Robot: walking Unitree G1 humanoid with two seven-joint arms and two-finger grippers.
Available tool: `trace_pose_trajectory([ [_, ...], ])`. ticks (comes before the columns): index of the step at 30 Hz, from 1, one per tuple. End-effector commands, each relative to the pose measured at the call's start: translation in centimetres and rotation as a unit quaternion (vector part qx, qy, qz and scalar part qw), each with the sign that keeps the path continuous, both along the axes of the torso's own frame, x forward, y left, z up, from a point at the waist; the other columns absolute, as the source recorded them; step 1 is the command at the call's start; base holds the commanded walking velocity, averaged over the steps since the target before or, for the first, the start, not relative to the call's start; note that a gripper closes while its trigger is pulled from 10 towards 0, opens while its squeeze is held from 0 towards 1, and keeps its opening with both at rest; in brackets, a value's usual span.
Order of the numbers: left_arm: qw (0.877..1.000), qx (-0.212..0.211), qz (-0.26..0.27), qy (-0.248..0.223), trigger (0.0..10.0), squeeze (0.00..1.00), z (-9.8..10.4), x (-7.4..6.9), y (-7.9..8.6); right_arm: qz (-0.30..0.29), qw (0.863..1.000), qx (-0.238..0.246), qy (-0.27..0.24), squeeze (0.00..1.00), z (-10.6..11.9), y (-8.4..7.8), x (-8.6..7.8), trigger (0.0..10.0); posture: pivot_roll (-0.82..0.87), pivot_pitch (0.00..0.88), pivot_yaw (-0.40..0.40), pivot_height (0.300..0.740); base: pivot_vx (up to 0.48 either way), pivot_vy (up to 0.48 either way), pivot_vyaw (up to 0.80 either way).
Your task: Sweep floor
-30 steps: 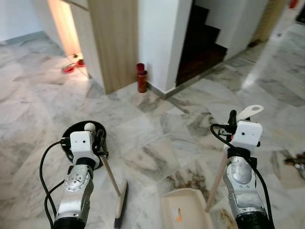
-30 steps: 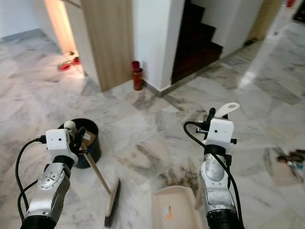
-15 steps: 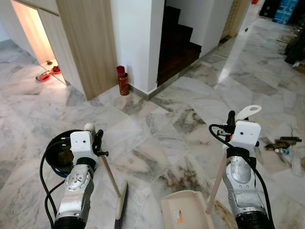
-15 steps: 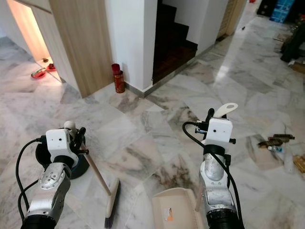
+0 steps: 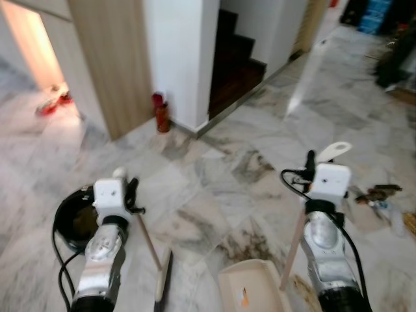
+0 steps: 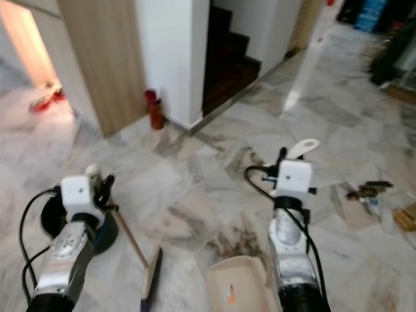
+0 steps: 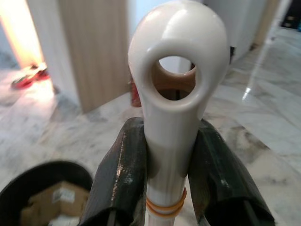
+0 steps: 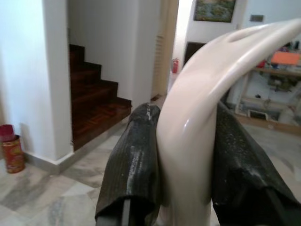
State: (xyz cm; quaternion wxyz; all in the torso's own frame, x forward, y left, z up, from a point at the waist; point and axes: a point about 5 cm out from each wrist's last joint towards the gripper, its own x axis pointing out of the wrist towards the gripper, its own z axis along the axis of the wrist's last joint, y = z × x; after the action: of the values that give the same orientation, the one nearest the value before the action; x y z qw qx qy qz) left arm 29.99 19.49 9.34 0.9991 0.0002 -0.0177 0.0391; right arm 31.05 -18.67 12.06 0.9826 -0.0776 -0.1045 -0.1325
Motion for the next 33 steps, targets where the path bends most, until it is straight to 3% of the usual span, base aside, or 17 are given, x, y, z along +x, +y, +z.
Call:
trace_pose_trajectory([
  [1,1.0,0.013,-0.013,-0.023,10.0,0.0,1.0,0.51,-0.79,-0.011,1.0,-0.005,-0.004,0.0,0.32,-0.82,0.03,10.0,-0.03,0.0,-0.023,0.74,0.0,0.0,-0.8],
  [33,0.999,0.021,-0.015,-0.034,10.0,0.0,1.33,0.62,-0.89,-0.017,1.0,-0.008,0.0,0.0,0.19,-0.9,0.02,10.0,-0.03,0.0,-0.023,0.74,0.0,-0.035,-0.8],
])
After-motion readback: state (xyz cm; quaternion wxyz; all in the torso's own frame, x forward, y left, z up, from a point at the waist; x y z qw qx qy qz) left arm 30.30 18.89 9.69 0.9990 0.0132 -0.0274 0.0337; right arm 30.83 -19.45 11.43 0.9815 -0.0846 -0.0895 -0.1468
